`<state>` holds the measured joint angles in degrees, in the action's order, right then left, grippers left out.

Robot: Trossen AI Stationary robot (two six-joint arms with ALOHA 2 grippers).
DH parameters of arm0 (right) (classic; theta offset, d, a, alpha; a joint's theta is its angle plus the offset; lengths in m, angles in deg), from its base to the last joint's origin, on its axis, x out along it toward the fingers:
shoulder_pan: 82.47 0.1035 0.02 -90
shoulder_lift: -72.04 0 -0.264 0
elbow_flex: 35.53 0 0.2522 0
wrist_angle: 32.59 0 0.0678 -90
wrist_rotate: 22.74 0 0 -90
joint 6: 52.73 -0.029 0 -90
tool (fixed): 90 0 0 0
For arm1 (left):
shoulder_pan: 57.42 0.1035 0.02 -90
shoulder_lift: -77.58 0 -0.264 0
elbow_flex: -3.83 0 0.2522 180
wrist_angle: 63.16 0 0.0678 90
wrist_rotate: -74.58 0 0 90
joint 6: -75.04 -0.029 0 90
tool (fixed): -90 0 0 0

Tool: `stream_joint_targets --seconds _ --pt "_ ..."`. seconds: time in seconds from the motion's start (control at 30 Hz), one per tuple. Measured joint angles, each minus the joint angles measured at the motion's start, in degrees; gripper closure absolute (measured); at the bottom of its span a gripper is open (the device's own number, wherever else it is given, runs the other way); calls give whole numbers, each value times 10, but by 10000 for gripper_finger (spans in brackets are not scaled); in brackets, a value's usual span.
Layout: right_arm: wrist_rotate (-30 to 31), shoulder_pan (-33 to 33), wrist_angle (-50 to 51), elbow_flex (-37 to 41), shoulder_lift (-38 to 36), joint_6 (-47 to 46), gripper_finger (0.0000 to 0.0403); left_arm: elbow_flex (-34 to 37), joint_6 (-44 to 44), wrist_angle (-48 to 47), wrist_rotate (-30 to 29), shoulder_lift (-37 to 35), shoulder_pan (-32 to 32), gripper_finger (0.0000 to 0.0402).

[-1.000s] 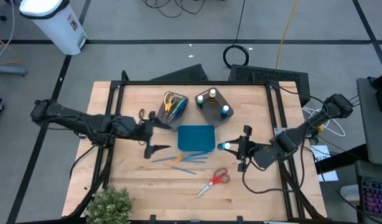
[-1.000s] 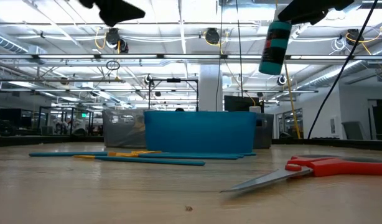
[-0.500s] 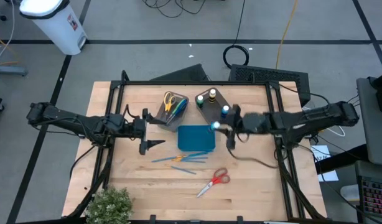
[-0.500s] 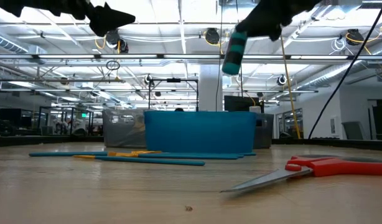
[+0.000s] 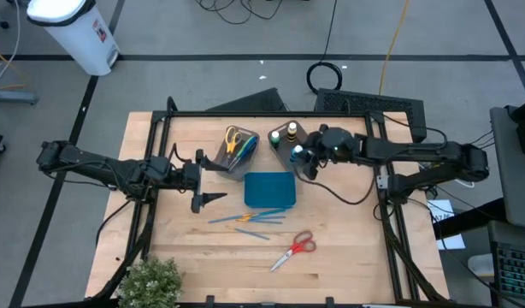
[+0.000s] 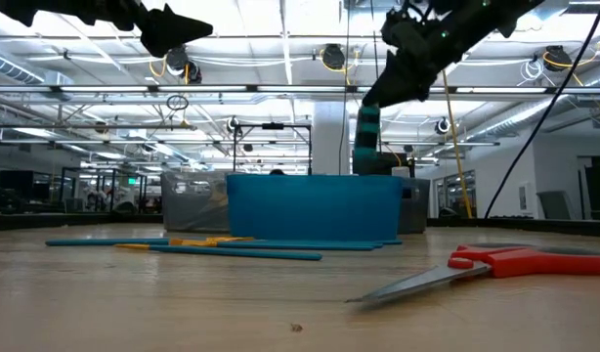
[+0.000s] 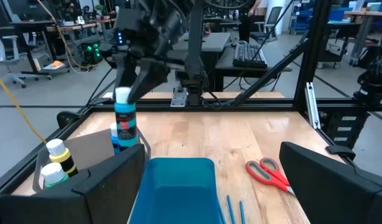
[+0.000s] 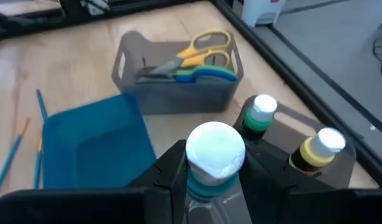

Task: Pick & Place Paint Supplies
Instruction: Put the light blue paint bottle into the right black bin

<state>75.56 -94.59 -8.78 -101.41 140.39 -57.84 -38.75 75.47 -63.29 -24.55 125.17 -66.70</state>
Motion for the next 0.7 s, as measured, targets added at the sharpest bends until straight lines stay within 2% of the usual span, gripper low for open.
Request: stream_joint_targets --seconds 0.27,0.53,0.7 --pt "7 -3 5 0 38 13 298 0 2 0 0 0 0 32" --pt "7 -22 10 1 68 13 298 0 2 0 0 0 0 23" --pt "6 -34 -35 36 68 10 298 0 3 0 0 0 0 31"
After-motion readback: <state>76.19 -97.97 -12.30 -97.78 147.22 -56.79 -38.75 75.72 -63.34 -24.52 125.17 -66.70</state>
